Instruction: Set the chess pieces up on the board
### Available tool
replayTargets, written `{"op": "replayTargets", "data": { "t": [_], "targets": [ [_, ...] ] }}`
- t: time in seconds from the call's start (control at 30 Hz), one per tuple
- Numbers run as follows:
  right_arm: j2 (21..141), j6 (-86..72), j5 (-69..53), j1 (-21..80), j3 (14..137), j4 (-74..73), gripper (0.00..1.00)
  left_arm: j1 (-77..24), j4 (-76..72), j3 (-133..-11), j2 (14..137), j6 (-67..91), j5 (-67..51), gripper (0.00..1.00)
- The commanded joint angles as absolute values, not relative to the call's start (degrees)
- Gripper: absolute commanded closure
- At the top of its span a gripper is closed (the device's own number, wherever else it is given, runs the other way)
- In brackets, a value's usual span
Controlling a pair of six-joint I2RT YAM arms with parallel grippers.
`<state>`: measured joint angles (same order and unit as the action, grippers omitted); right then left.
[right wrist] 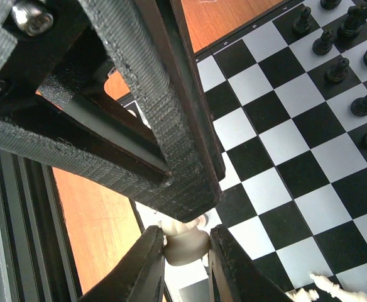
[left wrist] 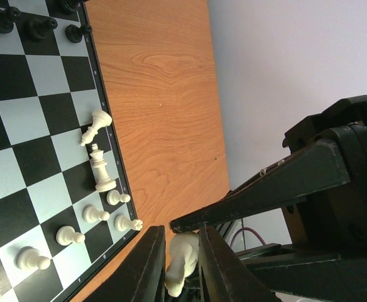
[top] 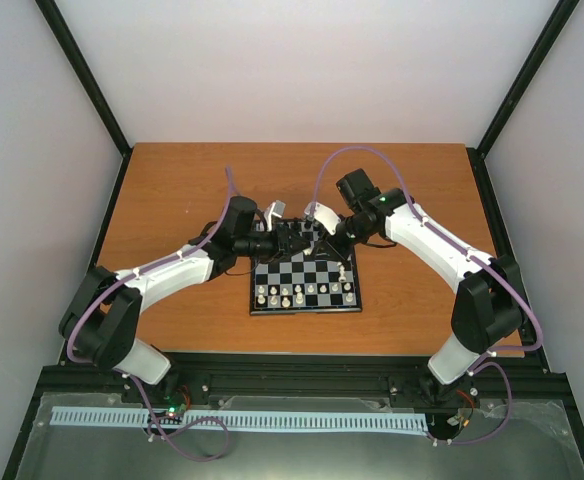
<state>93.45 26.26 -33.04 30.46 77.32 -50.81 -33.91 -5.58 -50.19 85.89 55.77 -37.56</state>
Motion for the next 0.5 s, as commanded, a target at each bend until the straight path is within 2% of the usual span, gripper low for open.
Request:
{"op": "replayTargets", "data": {
  "t": [0.0, 0.17, 0.47],
  "targets": [
    [93.3, 25.4, -34.3, 30.2, 78.4, -49.8, 0.79, -35.2, -6.2, -53.3, 86.4, 55.8, -38.7, 0.84],
    [93.2, 24.7, -33.8, 30.2, 78.3, -49.0, 0.79, -35.8, -4.3, -53.9, 86.3, 55.6, -38.1, 0.8],
    [93.3, 23.2, -33.5, 30.1, 78.3, -48.1, 0.79, -36.9, -2.1, -54.4, 86.3, 55.1, -36.1, 0.9]
  ]
}}
